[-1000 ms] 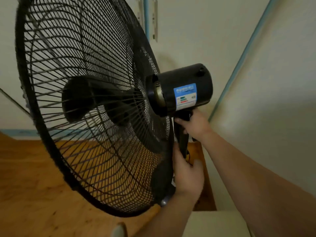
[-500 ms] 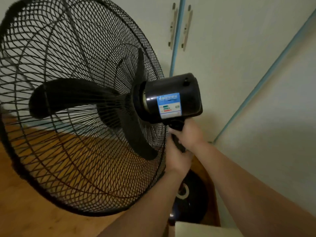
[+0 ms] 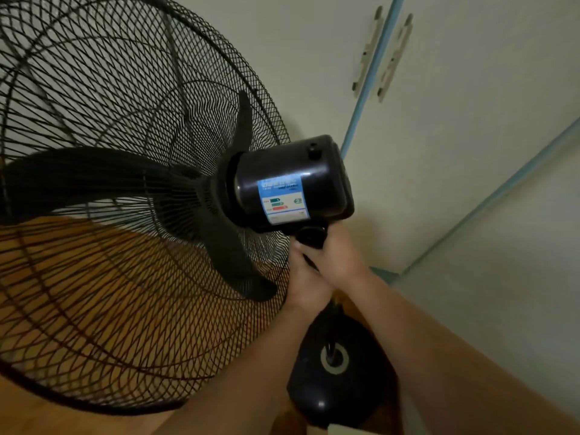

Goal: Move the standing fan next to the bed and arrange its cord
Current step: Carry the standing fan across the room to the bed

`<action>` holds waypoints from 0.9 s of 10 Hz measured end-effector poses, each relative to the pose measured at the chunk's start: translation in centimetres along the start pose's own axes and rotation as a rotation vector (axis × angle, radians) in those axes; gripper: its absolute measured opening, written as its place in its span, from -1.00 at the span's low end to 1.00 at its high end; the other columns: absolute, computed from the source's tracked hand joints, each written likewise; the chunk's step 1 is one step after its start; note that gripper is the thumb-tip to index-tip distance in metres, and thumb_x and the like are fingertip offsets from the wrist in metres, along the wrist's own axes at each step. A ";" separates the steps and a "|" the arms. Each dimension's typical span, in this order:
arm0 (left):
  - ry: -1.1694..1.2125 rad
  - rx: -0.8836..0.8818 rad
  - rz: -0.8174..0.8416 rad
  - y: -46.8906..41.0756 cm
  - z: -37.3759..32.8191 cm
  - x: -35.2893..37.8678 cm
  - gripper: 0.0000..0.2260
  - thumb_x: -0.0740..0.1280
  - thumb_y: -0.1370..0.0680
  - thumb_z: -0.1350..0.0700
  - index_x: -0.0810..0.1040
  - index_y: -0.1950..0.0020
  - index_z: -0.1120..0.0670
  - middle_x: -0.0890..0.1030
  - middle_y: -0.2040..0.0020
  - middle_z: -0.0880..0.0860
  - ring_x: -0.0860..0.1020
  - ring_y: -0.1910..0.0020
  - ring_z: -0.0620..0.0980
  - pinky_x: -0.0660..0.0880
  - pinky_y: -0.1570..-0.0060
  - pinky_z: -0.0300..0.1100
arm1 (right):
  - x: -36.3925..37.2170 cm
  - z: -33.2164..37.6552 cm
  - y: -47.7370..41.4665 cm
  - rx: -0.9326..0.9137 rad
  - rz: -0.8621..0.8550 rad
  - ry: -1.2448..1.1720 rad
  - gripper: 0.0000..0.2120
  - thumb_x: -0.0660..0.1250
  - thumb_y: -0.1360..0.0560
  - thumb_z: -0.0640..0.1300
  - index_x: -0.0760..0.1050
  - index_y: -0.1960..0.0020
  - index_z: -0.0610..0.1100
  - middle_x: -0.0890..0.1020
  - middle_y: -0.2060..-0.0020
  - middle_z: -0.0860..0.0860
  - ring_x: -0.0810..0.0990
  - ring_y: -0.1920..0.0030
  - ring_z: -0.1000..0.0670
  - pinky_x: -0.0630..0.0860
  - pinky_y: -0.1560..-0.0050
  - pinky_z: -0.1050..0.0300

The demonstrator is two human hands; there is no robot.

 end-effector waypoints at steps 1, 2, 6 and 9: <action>0.058 0.020 0.015 -0.7 -1.0 -1.4 -0.28 0.48 -0.46 0.33 0.23 -0.54 0.10 0.47 -0.43 0.13 0.43 -0.05 -0.35 0.42 -0.12 -0.39 | 1.5 0.5 -1.0 0.006 0.033 -0.009 -0.44 0.50 -0.43 0.07 0.41 -0.35 -0.05 0.67 -0.06 0.02 0.64 -0.09 0.00 0.60 -0.11 -0.06; 0.477 0.027 0.114 -0.6 -3.1 -3.0 -0.52 0.46 -0.52 0.17 0.42 -0.41 0.07 0.56 -0.30 0.14 0.58 -0.17 -0.04 0.57 -0.16 -0.07 | 2.7 1.0 -2.1 0.006 0.077 0.032 -0.50 0.48 -0.42 0.11 0.46 -0.28 -0.02 0.66 -0.01 0.09 0.63 -0.05 0.06 0.59 -0.05 0.07; 0.871 -0.049 0.075 -5.0 -4.1 -8.0 -0.71 0.21 -0.65 -0.01 0.75 -0.04 -0.05 0.72 -0.03 0.10 0.71 -0.01 0.02 0.65 0.09 -0.13 | 8.6 3.2 -6.2 0.014 0.197 0.091 -0.41 0.28 -0.23 0.43 0.46 -0.19 0.23 0.61 0.05 0.34 0.57 -0.03 0.30 0.43 -0.01 0.46; 0.010 0.128 -0.206 -6.9 -3.3 -12.2 -0.24 0.51 -0.46 0.28 0.23 -0.48 -0.19 0.55 -0.23 -0.11 0.57 -0.20 -0.12 0.55 -0.08 -0.33 | 11.4 3.8 -9.5 0.016 0.462 0.026 -0.37 0.32 -0.32 0.48 0.31 -0.31 0.27 0.54 0.04 0.43 0.47 0.04 0.47 0.40 0.02 0.44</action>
Point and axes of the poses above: each hand's wrist, its own y-axis away from the middle knuckle, its own x-axis out of the palm, z = x × y, the point moved 3 cm from there along -y, towards the middle knuckle
